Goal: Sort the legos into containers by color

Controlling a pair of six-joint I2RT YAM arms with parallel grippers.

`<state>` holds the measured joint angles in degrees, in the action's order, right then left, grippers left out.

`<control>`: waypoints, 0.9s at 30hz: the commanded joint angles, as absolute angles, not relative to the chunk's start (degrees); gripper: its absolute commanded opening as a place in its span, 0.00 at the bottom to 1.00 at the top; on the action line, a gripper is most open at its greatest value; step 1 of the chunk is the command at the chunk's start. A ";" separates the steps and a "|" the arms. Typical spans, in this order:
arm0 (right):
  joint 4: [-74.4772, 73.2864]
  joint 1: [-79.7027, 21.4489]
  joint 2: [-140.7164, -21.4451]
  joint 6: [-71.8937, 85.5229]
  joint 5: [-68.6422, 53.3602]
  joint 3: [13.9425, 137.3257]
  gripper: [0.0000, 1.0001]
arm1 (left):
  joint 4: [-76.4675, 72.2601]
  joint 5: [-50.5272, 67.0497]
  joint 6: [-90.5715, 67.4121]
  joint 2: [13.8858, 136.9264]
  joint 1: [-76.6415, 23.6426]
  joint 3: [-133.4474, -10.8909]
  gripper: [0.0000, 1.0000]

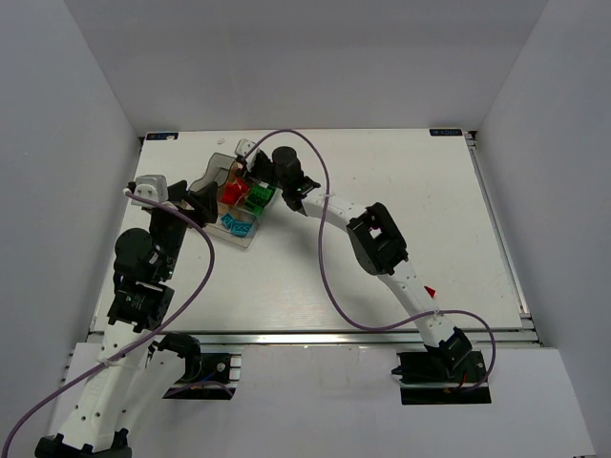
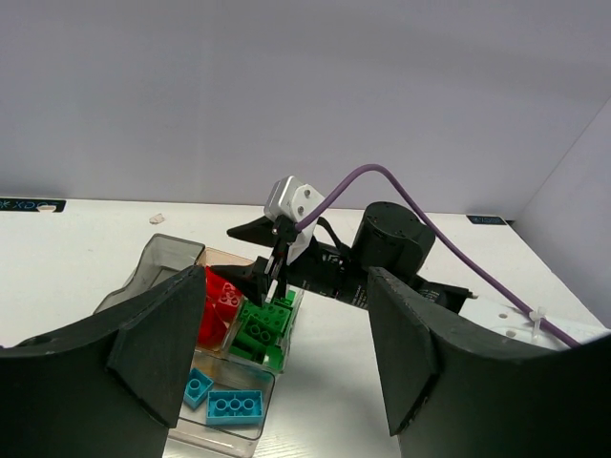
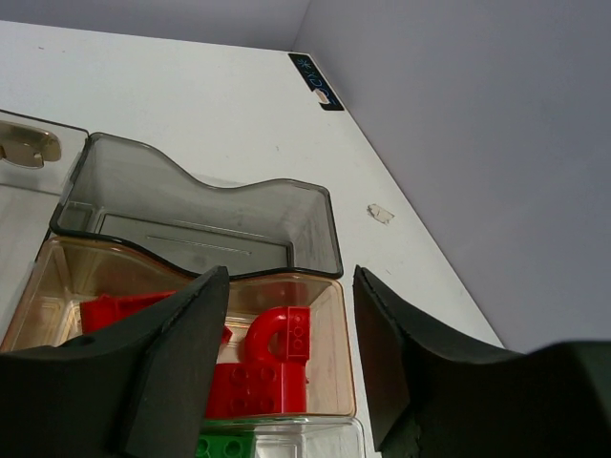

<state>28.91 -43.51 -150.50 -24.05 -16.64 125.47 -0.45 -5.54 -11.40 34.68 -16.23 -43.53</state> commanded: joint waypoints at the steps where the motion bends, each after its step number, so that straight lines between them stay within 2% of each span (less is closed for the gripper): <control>1: 32.87 -43.24 -148.72 -24.08 -16.26 126.31 0.60 | -0.97 -5.98 -11.25 34.89 -15.91 -42.98 0.78; 4: 30.86 -42.63 -143.45 -21.37 -15.38 124.37 0.50 | -0.88 -5.89 -11.16 35.33 -15.91 -42.98 0.78; 7: 13.50 -40.79 -138.44 -18.47 -17.57 128.74 0.27 | -1.14 -5.01 -11.34 35.33 -15.91 -42.89 0.74; 8: 8.75 -38.43 -136.86 -18.46 -22.89 128.85 0.16 | -1.23 -4.66 -11.42 35.42 -15.91 -42.98 0.70; 10: -5.57 -36.84 -130.37 -21.08 -30.54 125.88 0.10 | -1.49 -3.34 -11.69 35.33 -15.91 -42.89 0.62; 11: -11.45 -34.91 -128.25 -28.05 -38.33 123.25 0.11 | -1.58 -2.90 -11.78 35.42 -15.91 -42.89 0.57; 12: -26.13 -34.46 -124.40 -33.87 -41.19 122.35 0.15 | -1.67 -2.03 -12.13 35.42 -15.91 -42.89 0.46; 13: -33.67 -33.93 -122.36 -39.93 -43.22 121.30 0.21 | -1.76 -1.76 -12.13 35.42 -15.91 -42.98 0.41; 14: -40.97 -33.06 -118.34 -52.69 -44.37 119.72 0.33 | -1.84 -1.32 -12.22 35.42 -15.91 -42.98 0.37; 15: -52.70 -32.87 -116.21 -58.91 -43.34 114.92 0.38 | -1.93 -0.62 -12.39 35.59 -15.91 -42.98 0.33; 17: -58.16 -32.43 -108.95 -67.02 -37.58 107.79 0.49 | -2.11 -0.18 -12.48 35.77 -15.91 -42.98 0.33; 18: -59.49 -31.91 -106.90 -67.76 -35.44 100.88 0.50 | -2.11 -0.09 -12.74 35.86 -15.91 -42.98 0.33; 19: -60.81 -31.38 -104.70 -67.76 -32.90 97.50 0.52 | -2.11 -0.09 -12.74 35.95 -15.91 -43.07 0.38; 20: -60.65 -31.12 -100.68 -67.50 -29.22 94.25 0.66 | -2.02 -0.09 -12.83 36.12 -15.91 -43.07 0.43; 21: -59.17 -29.63 -98.81 -63.32 -26.74 87.00 0.72 | -2.11 -0.09 -12.92 36.12 -15.91 -43.07 0.48; 22: -56.54 -29.45 -96.70 -59.80 -23.41 83.18 0.76 | -2.11 -0.09 -13.09 36.12 -15.91 -43.07 0.57; 23: -49.99 -29.01 -92.33 -56.37 -17.20 79.23 0.80 | -2.11 -0.09 -13.01 35.95 -15.91 -43.07 0.60; 25: -45.98 -27.08 -88.09 -51.95 -12.85 68.62 0.81 | -2.02 -0.09 -13.01 35.77 -15.91 -43.07 0.64; 27: -43.42 -25.15 -82.55 -50.19 -8.71 63.57 0.81 | -2.11 -0.09 -12.92 35.60 -15.91 -42.98 0.66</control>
